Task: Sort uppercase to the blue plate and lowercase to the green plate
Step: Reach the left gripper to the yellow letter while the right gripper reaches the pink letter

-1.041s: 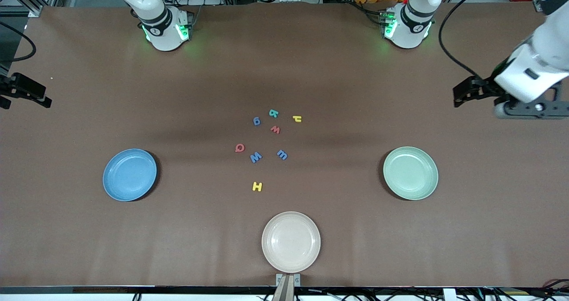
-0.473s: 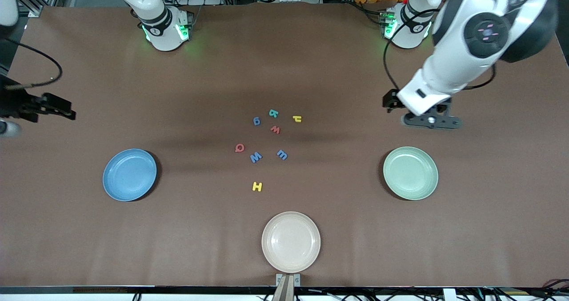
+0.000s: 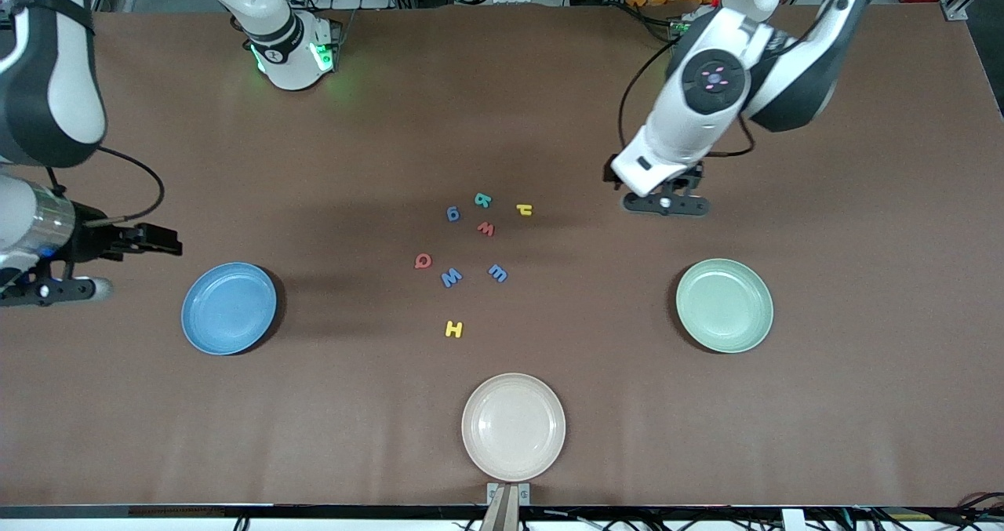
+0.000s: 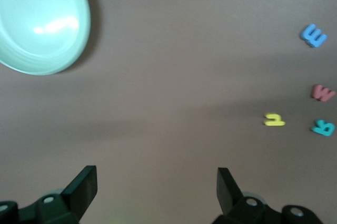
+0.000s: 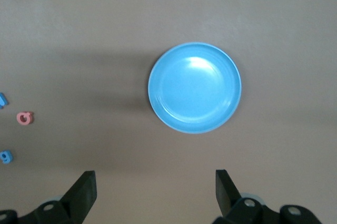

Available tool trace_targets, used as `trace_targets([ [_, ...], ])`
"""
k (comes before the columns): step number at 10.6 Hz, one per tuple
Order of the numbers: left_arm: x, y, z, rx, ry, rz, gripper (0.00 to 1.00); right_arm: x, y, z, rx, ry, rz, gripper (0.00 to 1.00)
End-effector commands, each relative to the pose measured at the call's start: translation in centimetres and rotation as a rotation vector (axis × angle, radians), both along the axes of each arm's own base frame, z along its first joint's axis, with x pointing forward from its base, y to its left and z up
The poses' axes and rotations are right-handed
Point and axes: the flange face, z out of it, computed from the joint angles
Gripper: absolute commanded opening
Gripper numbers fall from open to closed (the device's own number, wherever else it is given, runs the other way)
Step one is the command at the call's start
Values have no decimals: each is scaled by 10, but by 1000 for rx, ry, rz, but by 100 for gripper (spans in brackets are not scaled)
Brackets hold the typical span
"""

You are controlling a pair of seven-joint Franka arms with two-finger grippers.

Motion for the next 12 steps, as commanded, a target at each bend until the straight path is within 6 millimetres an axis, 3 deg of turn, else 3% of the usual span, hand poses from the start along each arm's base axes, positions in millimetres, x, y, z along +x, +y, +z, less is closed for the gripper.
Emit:
trace_targets([
  [1,-27,-43,-30,-11,-11,43,100,13,49,-36,12,30,60,100],
  [2,-36,-59,-45,-23,-4,54,99,18,73,-59,10,32,94,100],
  [4,-46,-86,-75,-68,6,59,89,32,88,-99,11,12,109,100],
  [6,-63,-113,-102,-34,-32,36,82,35,119,-135,56,26,111,100],
  [7,-58,-122,-116,-29,-55,48,82,32,142,-143,47,29,50,100],
  [9,-70,-153,-148,-47,-80,56,81,19,179,-151,13,49,-61,100],
  [12,-76,-166,-178,-31,-110,75,79,-6,188,-175,1,55,-92,100],
])
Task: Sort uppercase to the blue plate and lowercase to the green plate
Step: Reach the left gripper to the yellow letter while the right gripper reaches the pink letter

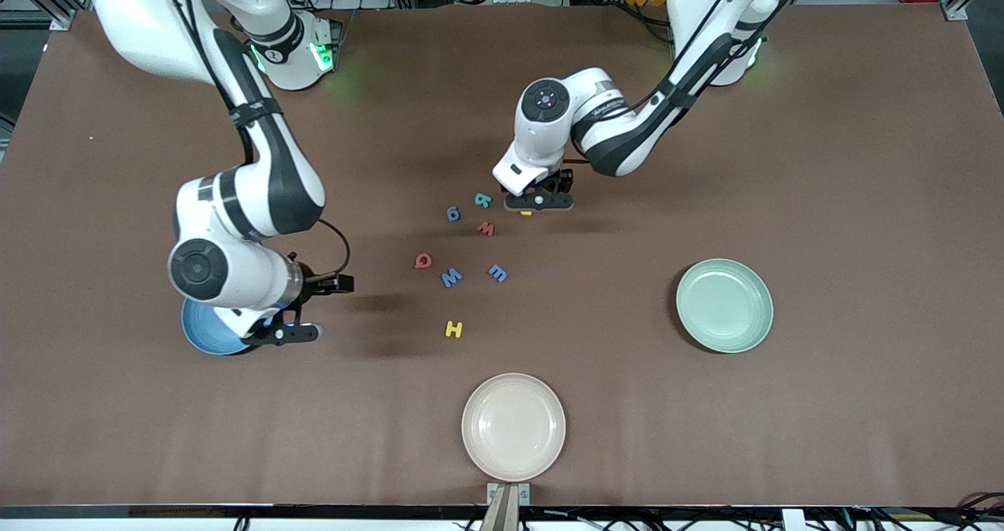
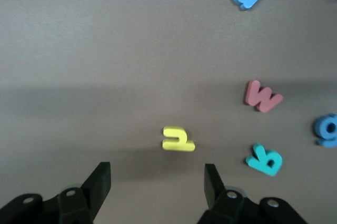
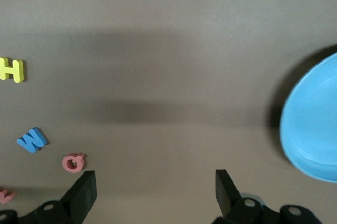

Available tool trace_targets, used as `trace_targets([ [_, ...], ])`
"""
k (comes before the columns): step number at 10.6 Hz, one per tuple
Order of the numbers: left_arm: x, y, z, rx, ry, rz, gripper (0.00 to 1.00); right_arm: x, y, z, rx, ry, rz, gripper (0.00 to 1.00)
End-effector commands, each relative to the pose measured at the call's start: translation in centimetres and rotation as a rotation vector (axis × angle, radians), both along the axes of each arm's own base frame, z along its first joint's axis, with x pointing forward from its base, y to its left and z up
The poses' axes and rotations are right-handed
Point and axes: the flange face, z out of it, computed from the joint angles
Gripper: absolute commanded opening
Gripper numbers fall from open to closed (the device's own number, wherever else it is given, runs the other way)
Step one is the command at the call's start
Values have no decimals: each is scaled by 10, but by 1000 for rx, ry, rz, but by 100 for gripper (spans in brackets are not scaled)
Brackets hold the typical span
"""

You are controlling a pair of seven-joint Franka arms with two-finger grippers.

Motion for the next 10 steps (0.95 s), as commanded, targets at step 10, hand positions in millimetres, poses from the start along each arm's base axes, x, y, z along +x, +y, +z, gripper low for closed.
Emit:
trace_targets([
  [10,4,-17,-42,9,-47,-46,72,-93,105,-78,-48,-90,-365,100],
])
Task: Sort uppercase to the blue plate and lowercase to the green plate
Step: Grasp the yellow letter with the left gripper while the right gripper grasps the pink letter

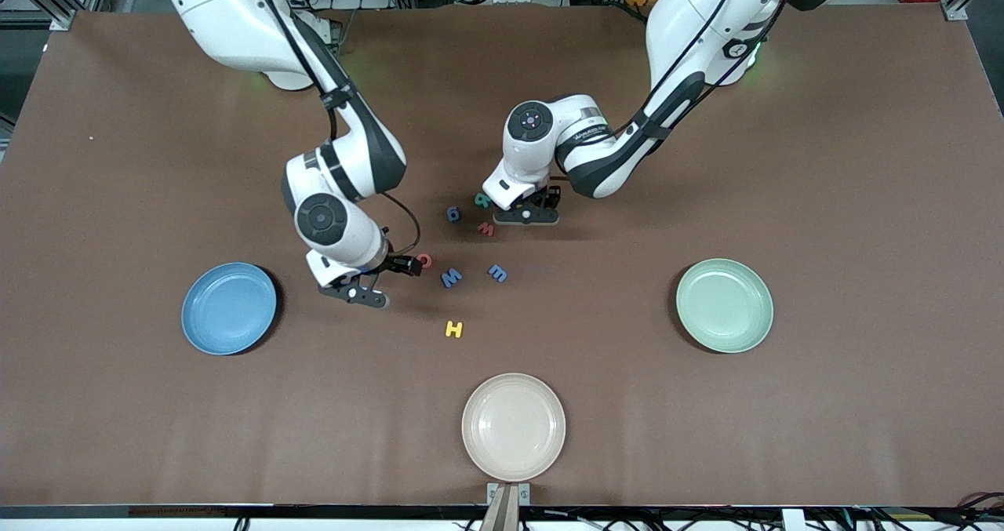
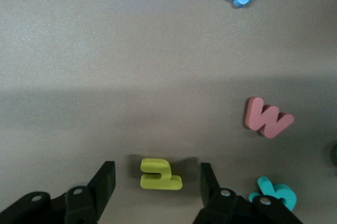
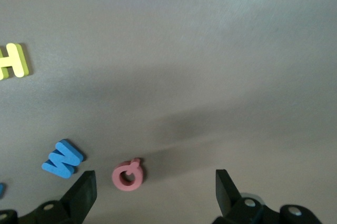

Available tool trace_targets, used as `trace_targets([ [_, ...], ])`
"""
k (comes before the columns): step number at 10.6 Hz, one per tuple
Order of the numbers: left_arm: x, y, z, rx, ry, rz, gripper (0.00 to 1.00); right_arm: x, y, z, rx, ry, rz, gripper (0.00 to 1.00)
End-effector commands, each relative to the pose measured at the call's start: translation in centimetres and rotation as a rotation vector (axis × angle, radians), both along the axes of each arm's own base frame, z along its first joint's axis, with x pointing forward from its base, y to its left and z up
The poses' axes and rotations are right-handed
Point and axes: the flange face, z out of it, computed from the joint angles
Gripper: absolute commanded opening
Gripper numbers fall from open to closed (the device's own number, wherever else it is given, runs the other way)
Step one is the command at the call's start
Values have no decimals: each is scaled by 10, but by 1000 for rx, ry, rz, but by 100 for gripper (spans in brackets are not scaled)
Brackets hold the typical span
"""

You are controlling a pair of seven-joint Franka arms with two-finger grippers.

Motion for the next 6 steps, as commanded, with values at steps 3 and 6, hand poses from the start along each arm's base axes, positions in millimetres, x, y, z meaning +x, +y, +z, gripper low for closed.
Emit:
trace_targets([
  [3,-2,-2,-4,19,-42,-41,72,-9,7,-13,12,-39,-90,100],
  [6,-5,0,-7,24,-37,-44,68,-22,29,-27,7,-37,-131,100],
])
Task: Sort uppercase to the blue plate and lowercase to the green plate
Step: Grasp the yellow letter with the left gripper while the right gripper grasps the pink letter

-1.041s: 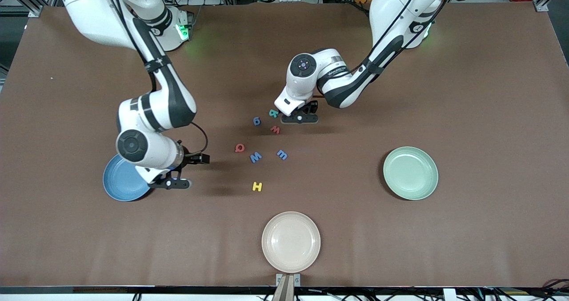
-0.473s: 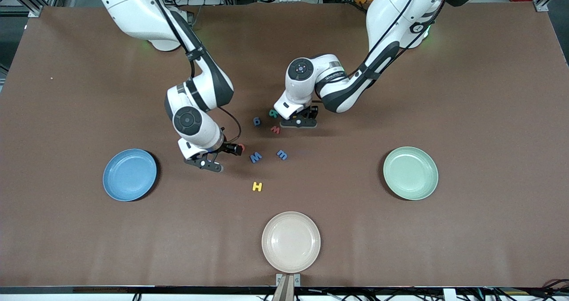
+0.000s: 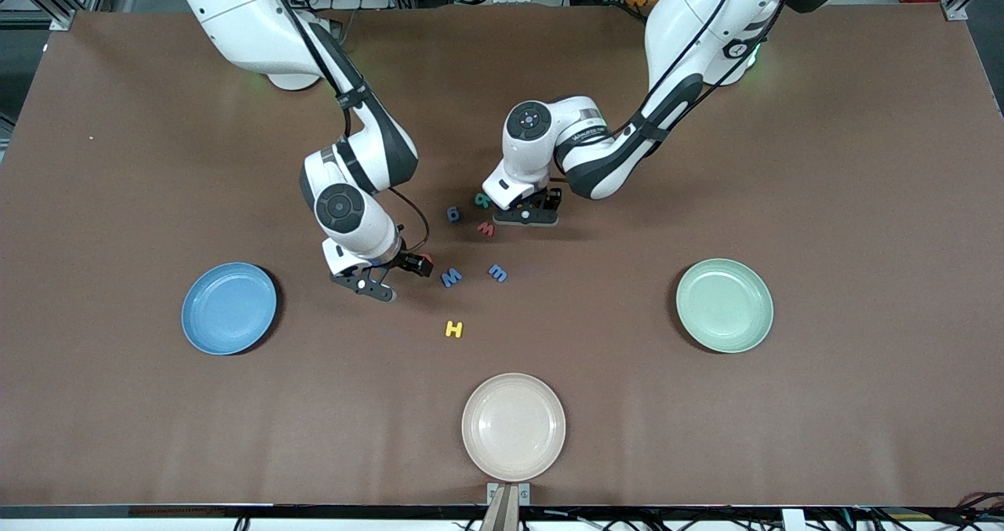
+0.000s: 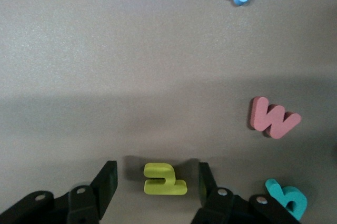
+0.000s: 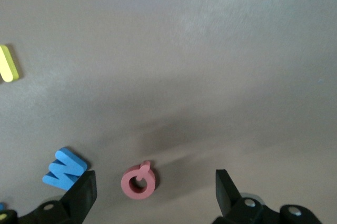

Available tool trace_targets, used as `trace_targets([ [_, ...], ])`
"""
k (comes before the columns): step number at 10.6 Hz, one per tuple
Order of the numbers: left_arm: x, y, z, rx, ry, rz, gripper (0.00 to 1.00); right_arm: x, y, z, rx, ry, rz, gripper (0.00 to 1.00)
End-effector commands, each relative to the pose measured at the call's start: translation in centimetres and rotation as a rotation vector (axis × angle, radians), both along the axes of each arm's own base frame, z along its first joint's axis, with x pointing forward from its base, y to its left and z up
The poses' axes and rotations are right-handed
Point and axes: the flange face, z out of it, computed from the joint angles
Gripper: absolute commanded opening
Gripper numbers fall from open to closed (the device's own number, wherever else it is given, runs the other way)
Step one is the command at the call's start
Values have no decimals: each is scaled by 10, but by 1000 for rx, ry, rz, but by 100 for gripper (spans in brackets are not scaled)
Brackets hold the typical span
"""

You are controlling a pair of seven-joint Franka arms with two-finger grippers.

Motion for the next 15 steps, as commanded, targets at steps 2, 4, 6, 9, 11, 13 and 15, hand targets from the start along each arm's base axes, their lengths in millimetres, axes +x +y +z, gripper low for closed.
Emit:
trace_targets([
  [2,-4,-1,-3,13,-19,-15,67,-15,22,-17,1,-5,-43,100],
  [4,-7,0,-6,17,-15,-21,66,-19,24,-27,-8,9,-36,100],
  [6,-7,-1,-5,16,-18,-52,64,-19,23,-31,-12,14,-40,100],
  [9,-10,-3,-5,17,-16,-77,64,-21,22,-36,-16,20,-38,100],
  [11,-10,-3,-5,15,-17,-86,64,-21,22,-38,-16,20,-40,100],
  [13,-10,-3,-6,16,-16,-92,60,-20,21,-38,-16,19,-41,100],
  [15,-11,-2,-9,18,-10,-101,52,-20,21,-40,-17,21,-41,100],
])
